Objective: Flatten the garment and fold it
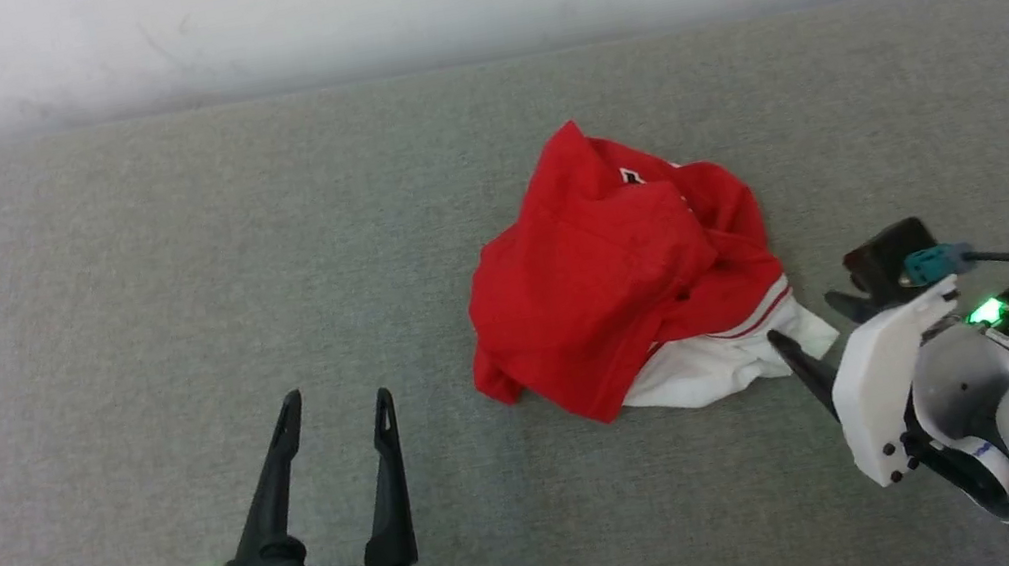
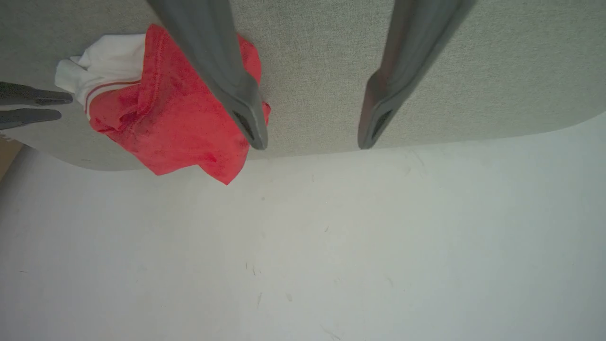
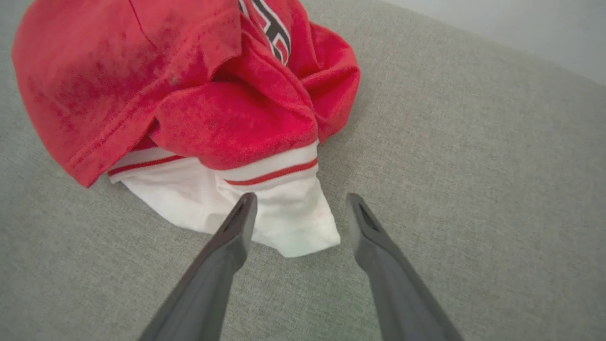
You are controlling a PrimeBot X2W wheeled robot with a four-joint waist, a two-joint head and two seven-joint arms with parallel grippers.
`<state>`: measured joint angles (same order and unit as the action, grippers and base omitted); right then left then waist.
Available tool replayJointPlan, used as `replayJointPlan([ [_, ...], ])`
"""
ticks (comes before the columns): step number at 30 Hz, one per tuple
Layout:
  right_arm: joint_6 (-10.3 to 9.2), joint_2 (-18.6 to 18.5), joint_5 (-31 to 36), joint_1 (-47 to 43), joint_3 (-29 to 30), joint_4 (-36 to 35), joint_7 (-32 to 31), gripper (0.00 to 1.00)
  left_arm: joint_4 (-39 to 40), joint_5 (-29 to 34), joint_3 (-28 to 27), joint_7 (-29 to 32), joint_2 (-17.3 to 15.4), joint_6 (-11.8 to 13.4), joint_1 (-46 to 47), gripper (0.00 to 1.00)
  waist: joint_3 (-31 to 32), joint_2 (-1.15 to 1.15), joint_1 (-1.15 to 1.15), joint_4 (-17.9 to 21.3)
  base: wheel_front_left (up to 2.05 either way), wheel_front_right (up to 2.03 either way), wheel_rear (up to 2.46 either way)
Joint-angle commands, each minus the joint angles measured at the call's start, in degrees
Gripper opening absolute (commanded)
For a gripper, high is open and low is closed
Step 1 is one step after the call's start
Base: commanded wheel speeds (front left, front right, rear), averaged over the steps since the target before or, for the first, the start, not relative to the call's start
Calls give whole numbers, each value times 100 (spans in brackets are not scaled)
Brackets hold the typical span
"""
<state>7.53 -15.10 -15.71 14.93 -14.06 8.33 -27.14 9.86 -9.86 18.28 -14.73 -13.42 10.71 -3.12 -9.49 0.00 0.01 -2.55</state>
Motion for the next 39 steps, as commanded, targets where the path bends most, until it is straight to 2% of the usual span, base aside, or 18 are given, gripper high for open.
replayJointPlan([
  [1, -4, -78, -61, 160, -126, 118, -58, 100, -32, 62, -45, -27, 54, -63, 89, 100, -122, 0, -1, -137, 0, 0, 0],
  [7, -4, -271, -254, 636, -728, 864, -41, 100, -142, 164, -144, -27, 228, -317, 185, 100, -252, 0, -1, -293, 0, 0, 0],
  [8, -4, -268, -286, 685, -803, 980, -15, 77, -160, 176, -162, -27, 258, -351, 194, 100, -260, 0, -1, -306, 0, 0, 0],
  [9, -4, -265, -305, 727, -865, 1081, 22, 23, -176, 189, -180, -27, 285, -382, 201, 100, -268, 0, -1, -315, 0, 0, 0],
  [10, -4, -255, -327, 765, -899, 1168, 78, 0, -190, 200, -201, -27, 313, -411, 205, 100, -273, 0, -1, -318, 0, 0, 0],
  [14, -4, -285, -382, 890, -960, 1291, 322, 0, -255, 221, -329, -27, 406, -496, 166, 100, -199, 0, -1, -248, 0, 0, 0],
  [19, -4, -506, -359, 1114, -835, 1017, 650, 0, -307, 250, -478, -27, 492, -599, 53, 100, 83, 0, -1, -51, 0, 0, 0],
  [24, -4, -736, -324, 1409, -547, 350, 725, 0, -312, 304, -538, -27, 594, -692, -57, 100, 358, 0, -1, 113, 0, 0, 0],
  [29, -4, -940, -209, 1479, -194, -663, 475, 0, -327, 348, -573, -27, 670, -770, -158, 100, 488, 0, -1, 163, 0, 0, 0],
  [35, -4, -960, -248, 579, -166, -1703, -90, 0, -356, 359, -652, -27, 736, -847, -335, 100, 532, 0, -1, 183, 0, 0, 0],
  [39, -4, -839, -474, -587, -299, -1827, -463, 0, -392, 380, -672, -27, 769, -925, -363, 100, 498, 0, -1, 171, 0, 0, 0],
])
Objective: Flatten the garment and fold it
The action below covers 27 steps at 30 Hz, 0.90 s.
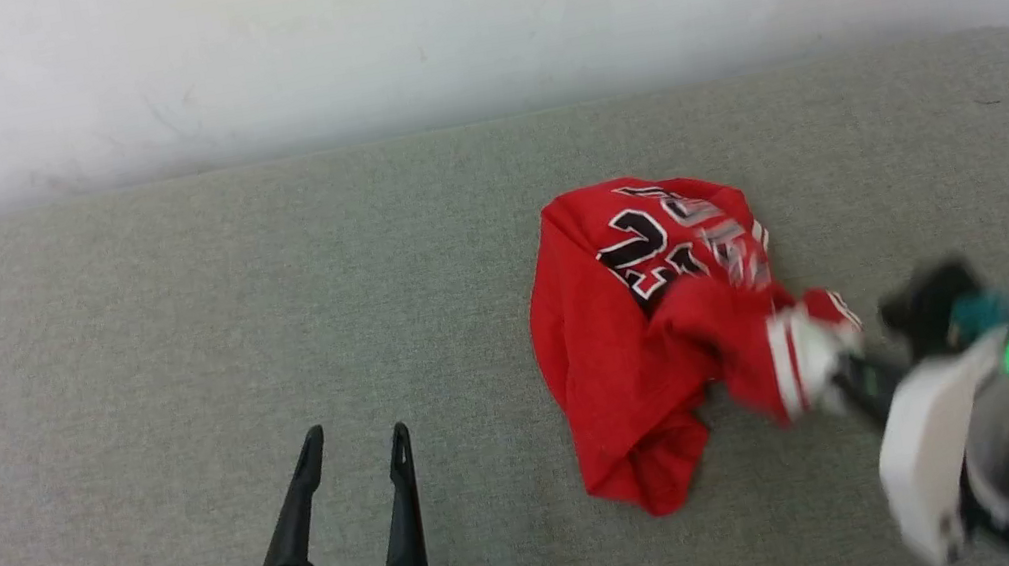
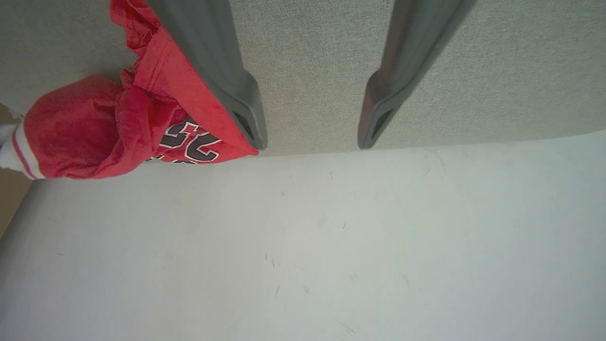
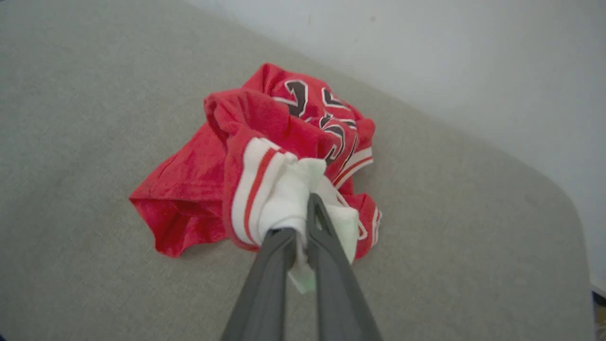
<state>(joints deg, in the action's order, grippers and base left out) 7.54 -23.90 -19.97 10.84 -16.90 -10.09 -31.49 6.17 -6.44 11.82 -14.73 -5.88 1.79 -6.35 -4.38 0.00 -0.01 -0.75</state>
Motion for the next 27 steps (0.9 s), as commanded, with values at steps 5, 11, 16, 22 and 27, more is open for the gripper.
replayJointPlan([
  [5, -5, 158, -260, -1510, -152, 272, -412, 0, -55, 66, -69, -27, 36, -127, -14, 100, -68, 0, 1, -41, 0, 0, 0],
  [11, -5, 293, -185, -1668, 93, 183, -326, 100, -73, 113, -171, -27, 33, -181, -9, 100, -134, 0, 1, 36, 0, 0, 0],
  [16, -5, 373, -251, -1047, 262, -399, -257, 100, -91, 116, -166, -27, 87, -224, 67, 100, -159, 0, 1, 8, 0, 0, 0],
  [22, -5, 428, -152, 110, -79, -640, -172, 100, -69, 140, -169, -27, 143, -260, 182, 100, -338, 0, 1, -152, 0, 0, 0],
  [27, -5, 605, -17, 1087, -724, 381, -250, 100, -77, 215, -164, -27, 161, -304, 288, 100, -525, 0, 1, -315, 0, 0, 0],
])
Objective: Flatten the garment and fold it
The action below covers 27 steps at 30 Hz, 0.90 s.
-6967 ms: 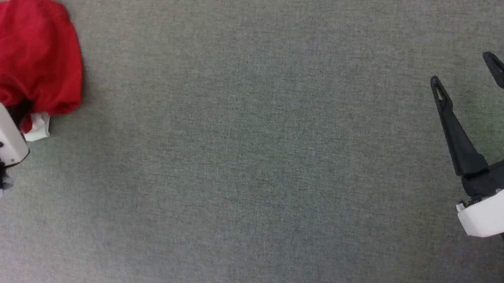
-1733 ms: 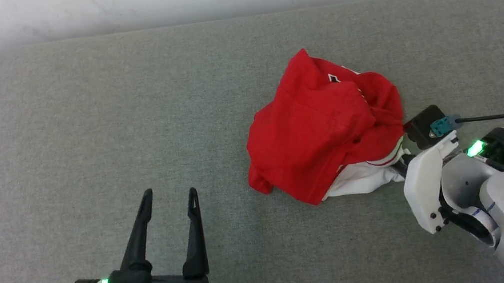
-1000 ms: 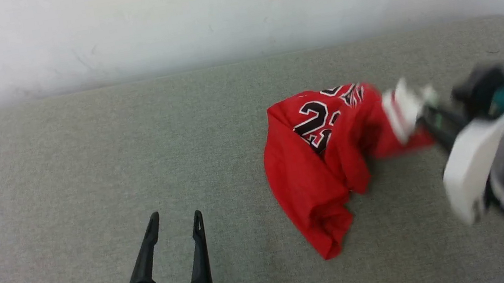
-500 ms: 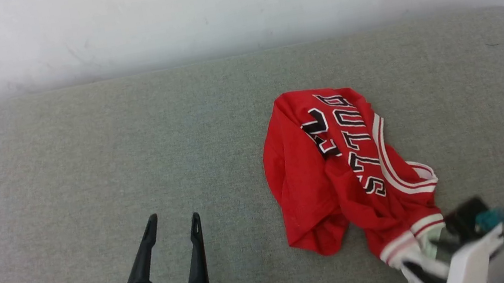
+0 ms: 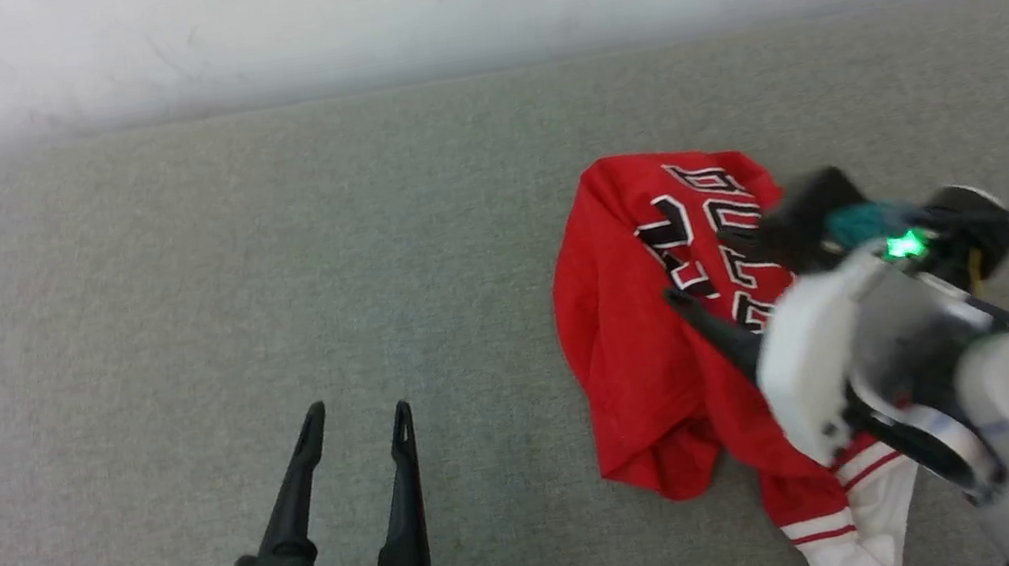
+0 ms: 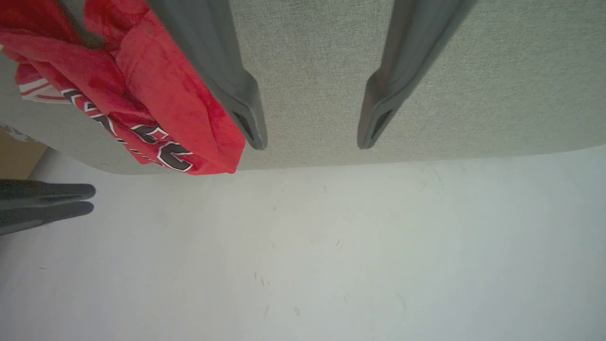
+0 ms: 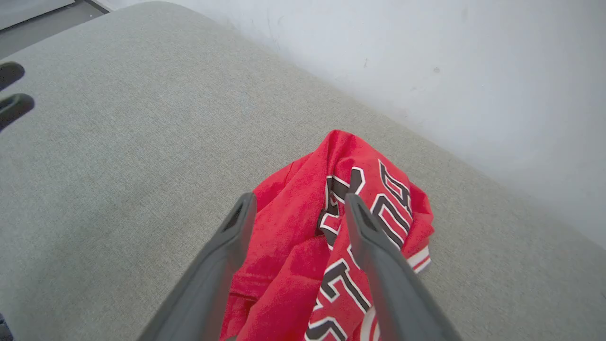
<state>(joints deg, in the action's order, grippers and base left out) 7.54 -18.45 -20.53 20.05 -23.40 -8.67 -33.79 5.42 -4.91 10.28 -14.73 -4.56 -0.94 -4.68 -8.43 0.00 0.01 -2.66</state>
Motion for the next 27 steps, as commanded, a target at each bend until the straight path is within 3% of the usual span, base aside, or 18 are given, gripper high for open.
replayJointPlan([
  [1, -5, 92, 76, 341, -235, 545, -75, 100, -5, 65, -3, -27, 35, -46, 148, 100, -157, 0, -1, -164, 0, 0, 0],
  [7, -5, 252, 42, 1124, -1212, 2161, -86, 100, -62, 66, 33, -27, 68, -115, 314, 100, -342, 0, -1, -435, 0, 0, 0],
  [13, -5, 245, -88, 1315, -1831, 3247, -337, 100, -124, 60, 39, -27, 89, -148, 364, 100, -418, 0, -1, -593, 0, 0, 0],
  [14, -5, 237, -137, 1332, -1917, 3388, -364, 82, -131, 58, 34, -27, 92, -146, 364, 100, -420, 0, -1, -607, 0, 0, 0],
  [15, -5, 230, -179, 1351, -1976, 3499, -368, 44, -135, 55, 23, -27, 96, -140, 359, 100, -421, 0, -1, -613, 0, 0, 0],
  [17, -5, 198, -235, 1409, -2108, 3641, -320, 0, -137, 51, 3, -27, 103, -134, 347, 100, -413, 0, -1, -615, 0, 0, 0],
  [22, -5, 194, -375, 1704, -2005, 3619, 214, 0, -149, 58, -47, -27, 116, -112, 308, 100, -349, 0, -1, -545, 0, 0, 0],
  [27, -5, 291, -356, 2287, -1492, 3393, 868, 0, -113, 52, -3, -27, 133, -108, 329, 100, -398, 0, -1, -509, 0, 0, 0],
])
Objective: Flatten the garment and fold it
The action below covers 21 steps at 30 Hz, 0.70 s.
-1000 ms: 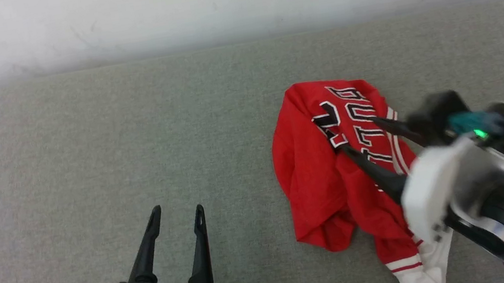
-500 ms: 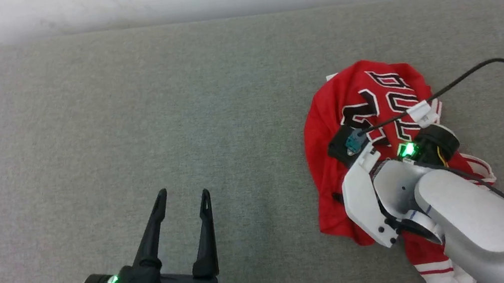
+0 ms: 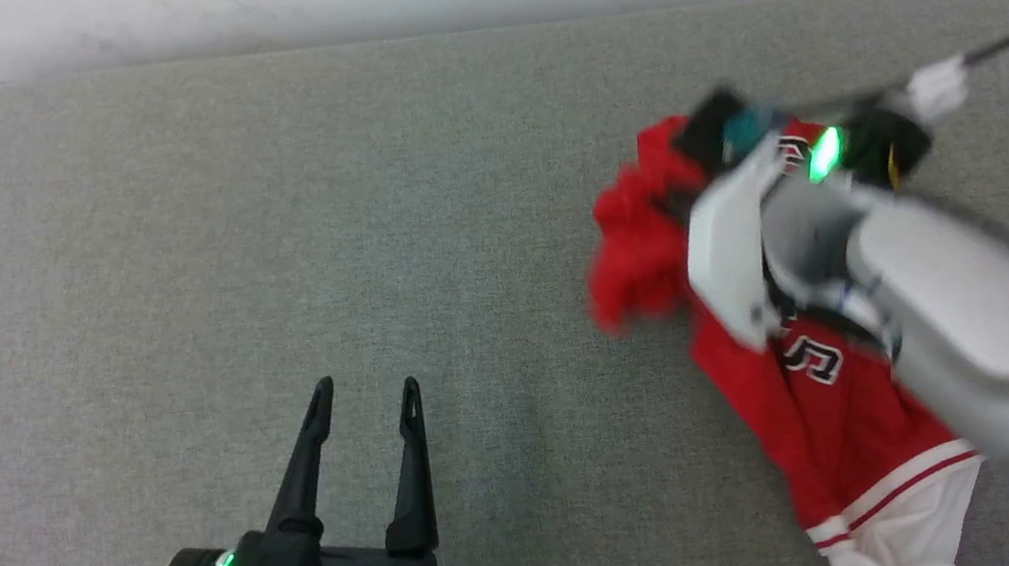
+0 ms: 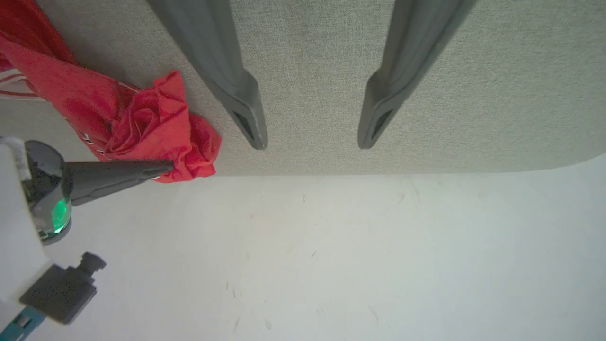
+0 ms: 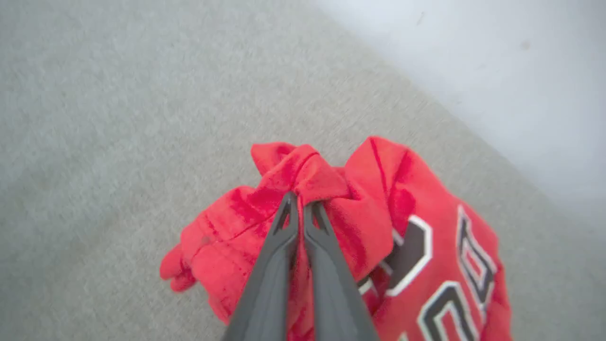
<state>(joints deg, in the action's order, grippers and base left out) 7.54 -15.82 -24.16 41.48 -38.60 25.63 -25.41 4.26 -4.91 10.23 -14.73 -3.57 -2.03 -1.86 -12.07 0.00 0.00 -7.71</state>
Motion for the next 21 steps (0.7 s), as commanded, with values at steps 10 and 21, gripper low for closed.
replayJointPlan([
  [10, -5, 206, 924, 2162, 890, 385, 649, 0, -34, -29, 221, -27, 58, -86, 376, 100, -593, 0, 0, -467, 0, 0, 0],
  [21, -5, 625, 1785, 2621, 1272, 2289, 832, 40, -195, -291, 685, -27, 67, -85, 845, 100, -1175, 0, 0, -1164, 0, 0, 0],
])
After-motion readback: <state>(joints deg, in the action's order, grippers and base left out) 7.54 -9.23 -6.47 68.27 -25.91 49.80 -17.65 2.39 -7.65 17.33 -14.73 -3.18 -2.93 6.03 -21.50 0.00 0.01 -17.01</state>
